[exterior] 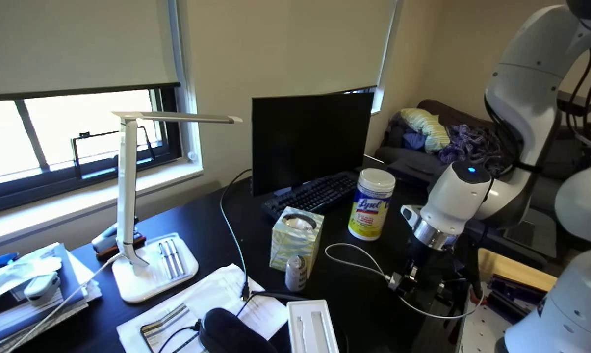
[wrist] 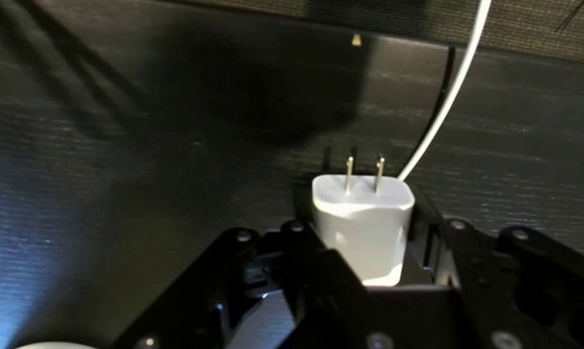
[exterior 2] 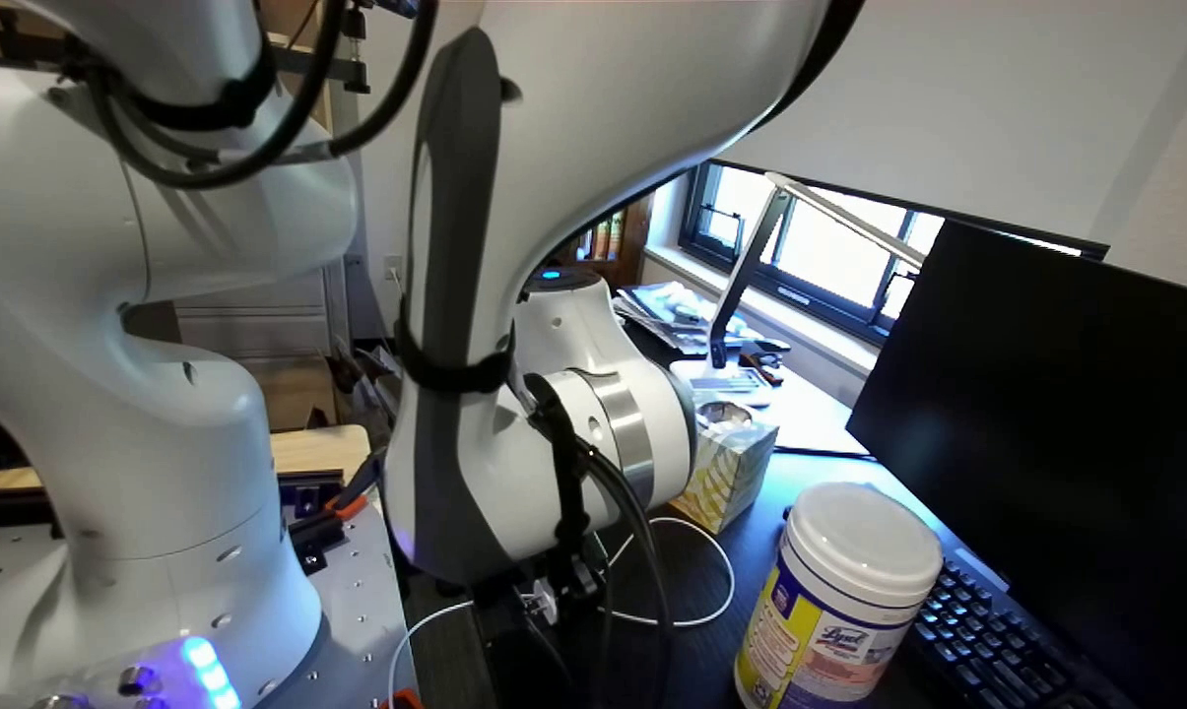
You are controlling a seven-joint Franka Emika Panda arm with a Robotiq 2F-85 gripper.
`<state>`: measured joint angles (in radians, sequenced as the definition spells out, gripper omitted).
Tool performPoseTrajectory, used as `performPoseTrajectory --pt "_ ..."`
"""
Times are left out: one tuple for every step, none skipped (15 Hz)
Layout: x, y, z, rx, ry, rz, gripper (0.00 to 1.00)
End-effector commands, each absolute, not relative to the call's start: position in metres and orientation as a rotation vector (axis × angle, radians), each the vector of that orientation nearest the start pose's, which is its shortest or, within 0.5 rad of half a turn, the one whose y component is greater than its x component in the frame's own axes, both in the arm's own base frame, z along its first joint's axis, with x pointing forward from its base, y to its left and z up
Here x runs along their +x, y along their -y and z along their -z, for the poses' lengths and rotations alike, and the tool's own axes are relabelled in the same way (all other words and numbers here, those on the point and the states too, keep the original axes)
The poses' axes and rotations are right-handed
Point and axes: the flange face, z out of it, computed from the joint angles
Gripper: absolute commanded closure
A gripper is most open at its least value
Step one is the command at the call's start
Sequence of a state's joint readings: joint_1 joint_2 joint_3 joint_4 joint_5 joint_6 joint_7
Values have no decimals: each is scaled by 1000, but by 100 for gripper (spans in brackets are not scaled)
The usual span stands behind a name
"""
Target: Move the white charger head to the left
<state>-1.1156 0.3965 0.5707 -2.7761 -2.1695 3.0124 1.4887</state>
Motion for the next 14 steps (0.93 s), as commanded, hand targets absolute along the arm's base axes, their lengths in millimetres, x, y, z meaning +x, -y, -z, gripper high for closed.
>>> performPoseTrajectory --pt "257 40 -121 -3104 141 218 77" --pt "261 40 -122 -3140 191 225 77" --pt "264 41 -120 -3177 259 215 77" --pt "264 43 -121 -3223 302 208 77" --pt "261 43 -120 -3250 359 174 77" --pt "263 44 -117 -3268 419 145 77" --pt "266 42 -109 -3267 483 94 77" --pt "270 41 -104 -3268 549 58 77" --pt "270 38 -101 -3245 620 16 77" --pt "271 34 -100 -3213 692 -8 77" --pt "272 31 -100 -3187 762 -28 77" --pt "274 31 -99 -3177 829 -53 77" --pt "277 33 -99 -3186 886 -89 27" --pt "279 33 -98 -3179 937 -124 27"
